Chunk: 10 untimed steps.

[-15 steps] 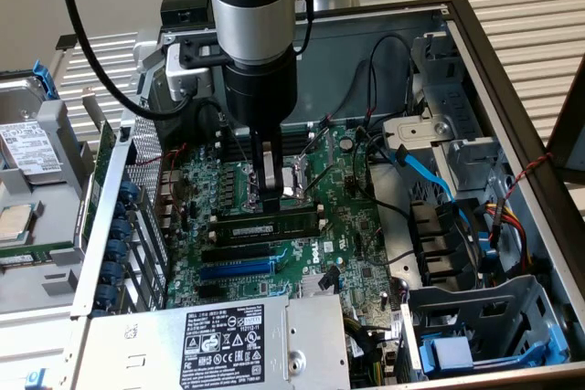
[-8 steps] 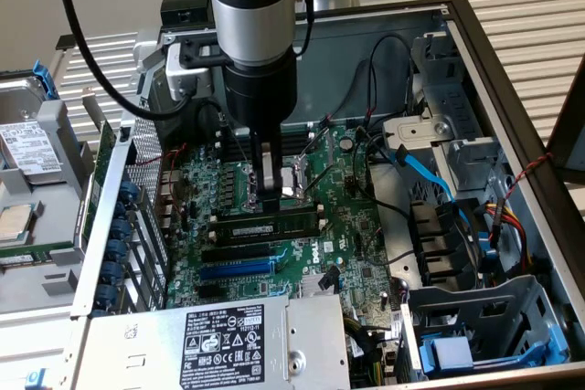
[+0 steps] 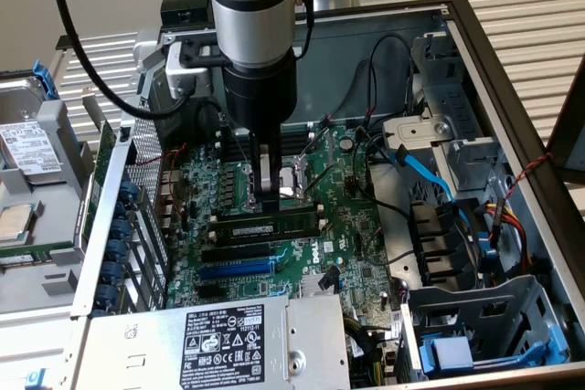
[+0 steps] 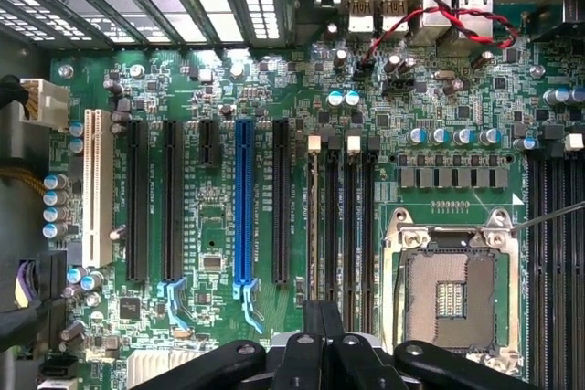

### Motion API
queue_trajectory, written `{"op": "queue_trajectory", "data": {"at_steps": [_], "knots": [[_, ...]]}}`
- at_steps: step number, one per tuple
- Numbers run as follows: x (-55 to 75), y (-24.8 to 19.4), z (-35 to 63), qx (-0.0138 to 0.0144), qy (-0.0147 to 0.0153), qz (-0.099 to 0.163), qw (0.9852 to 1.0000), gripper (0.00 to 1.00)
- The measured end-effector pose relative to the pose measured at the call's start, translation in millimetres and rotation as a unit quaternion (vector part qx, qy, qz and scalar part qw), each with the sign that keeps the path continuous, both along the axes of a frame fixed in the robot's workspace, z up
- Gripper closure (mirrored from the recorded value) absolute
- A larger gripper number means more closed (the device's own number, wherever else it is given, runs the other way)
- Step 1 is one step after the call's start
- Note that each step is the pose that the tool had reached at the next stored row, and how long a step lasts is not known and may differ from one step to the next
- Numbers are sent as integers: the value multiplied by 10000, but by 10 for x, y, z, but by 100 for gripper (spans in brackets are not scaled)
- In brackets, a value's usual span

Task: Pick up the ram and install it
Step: 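Press down the ram until it locks into place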

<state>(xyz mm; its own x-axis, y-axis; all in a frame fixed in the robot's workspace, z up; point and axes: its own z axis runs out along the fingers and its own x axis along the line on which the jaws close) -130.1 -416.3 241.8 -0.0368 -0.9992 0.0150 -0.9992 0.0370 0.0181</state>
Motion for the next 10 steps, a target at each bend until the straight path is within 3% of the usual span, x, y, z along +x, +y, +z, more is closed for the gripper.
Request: {"op": "queue_trajectory", "data": {"at_steps": [10], "knots": [[-16,1,-33,0,0,0,10000,89]]}}
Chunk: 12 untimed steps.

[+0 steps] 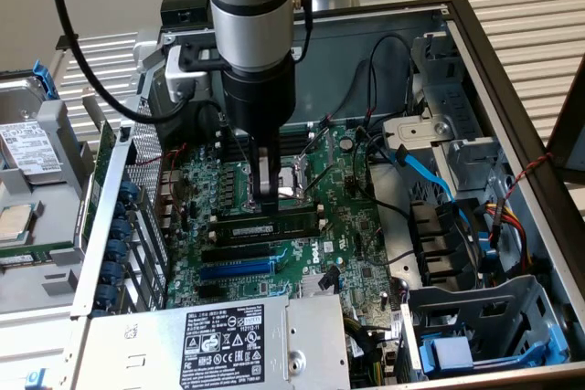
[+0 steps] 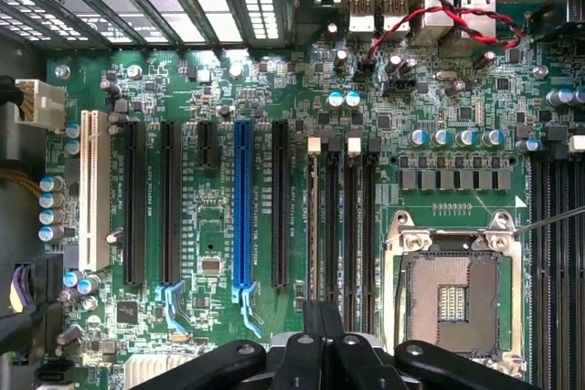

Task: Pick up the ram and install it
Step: 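Press down the ram until it locks into place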

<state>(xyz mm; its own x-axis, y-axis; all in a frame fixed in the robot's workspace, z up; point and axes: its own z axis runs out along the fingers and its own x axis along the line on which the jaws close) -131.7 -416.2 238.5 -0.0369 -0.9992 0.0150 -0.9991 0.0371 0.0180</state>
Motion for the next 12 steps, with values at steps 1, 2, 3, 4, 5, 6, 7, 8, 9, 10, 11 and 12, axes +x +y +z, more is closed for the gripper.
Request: {"op": "queue_trajectory", "data": {"at_steps": [1,2,3,4,5,6,7,8,9,10,11,12], "knots": [[-4,0,-4,0,0,-1,10000,89],[-5,0,-4,-1,1,0,10000,89],[-6,1,-5,-1,1,1,10000,89],[-6,3,-7,0,0,0,10000,89],[-6,5,-9,0,0,0,10000,89],[-6,5,-11,0,0,1,10000,89],[-7,6,-14,0,0,0,10000,89],[-8,7,-18,0,0,0,10000,89],[-8,8,-22,0,0,0,10000,89],[-8,7,-23,-1,1,0,10000,89],[-8,8,-25,-1,1,1,10000,89],[-9,8,-27,-1,1,1,10000,89]]}}
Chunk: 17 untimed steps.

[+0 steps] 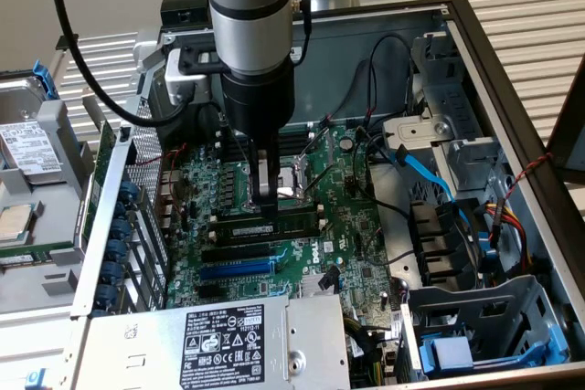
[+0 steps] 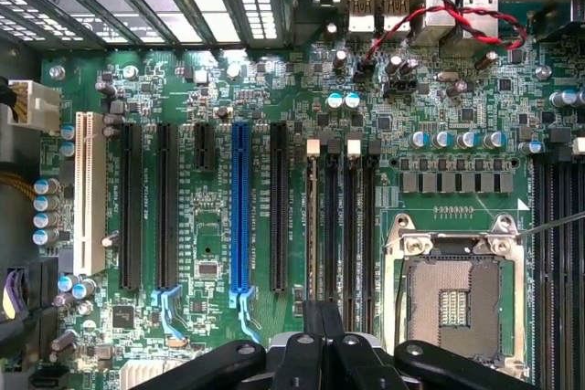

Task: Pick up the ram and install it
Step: 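Press down the ram until it locks into place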

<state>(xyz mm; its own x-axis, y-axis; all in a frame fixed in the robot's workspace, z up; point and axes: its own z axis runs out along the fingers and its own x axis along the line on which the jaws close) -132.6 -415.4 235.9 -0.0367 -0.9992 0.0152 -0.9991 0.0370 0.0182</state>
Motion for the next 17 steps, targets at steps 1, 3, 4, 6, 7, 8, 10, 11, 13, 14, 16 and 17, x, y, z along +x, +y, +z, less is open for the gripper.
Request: {"op": "queue_trajectory", "data": {"at_steps": [1,3,4,6,7,8,10,11,13,14,16,17], "knots": [[0,0,-2,0,0,0,10000,89],[-1,1,-7,-1,-1,0,10000,89],[-1,2,-11,-3,-1,0,10000,89],[-1,4,-17,-7,0,0,10000,89],[-1,5,-20,-7,0,0,10000,89],[-1,5,-23,-8,0,0,10000,89],[-1,7,-29,-9,0,0,10000,89],[-1,7,-31,-9,0,0,10000,89],[-1,8,-34,-10,0,0,10000,89],[-1,8,-36,-10,-1,0,10000,89],[-1,8,-39,-12,0,0,10000,89],[-1,8,-40,-13,0,0,10000,89]]}}
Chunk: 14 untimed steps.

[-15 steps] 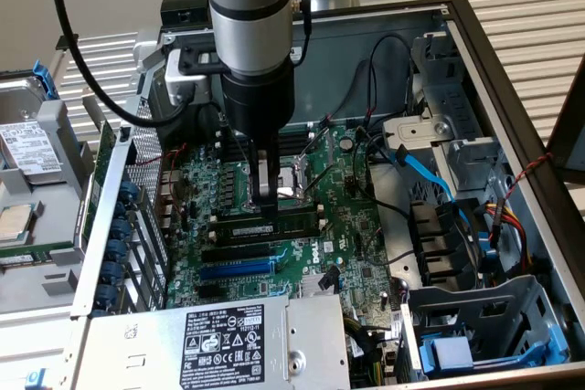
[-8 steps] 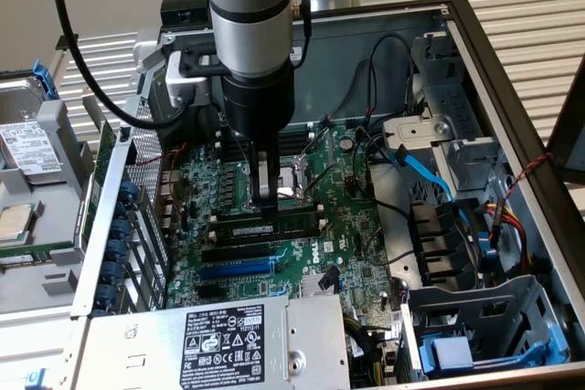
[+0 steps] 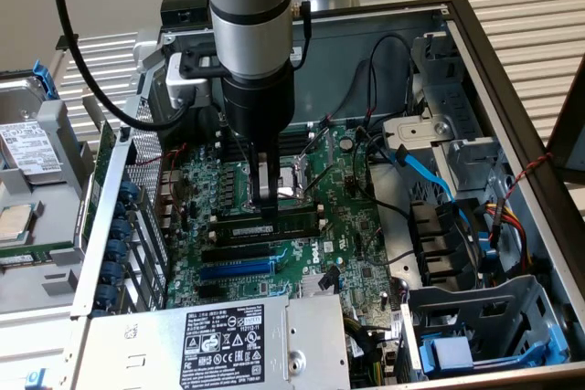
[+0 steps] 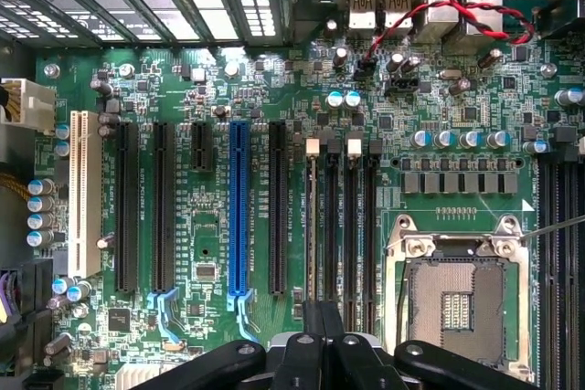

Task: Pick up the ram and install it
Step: 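Press down the ram until it locks into place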

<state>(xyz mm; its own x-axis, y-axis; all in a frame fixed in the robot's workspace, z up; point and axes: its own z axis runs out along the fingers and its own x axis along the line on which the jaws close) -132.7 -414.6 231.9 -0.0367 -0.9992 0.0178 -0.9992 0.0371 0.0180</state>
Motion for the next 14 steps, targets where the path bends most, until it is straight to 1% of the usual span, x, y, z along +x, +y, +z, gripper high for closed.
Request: {"op": "queue_trajectory", "data": {"at_steps": [5,7,14], "knots": [[-1,0,-6,-5,0,0,10000,89],[-1,0,-7,-31,-2,0,10000,89],[-1,0,-12,-32,-11,0,10000,89]]}}
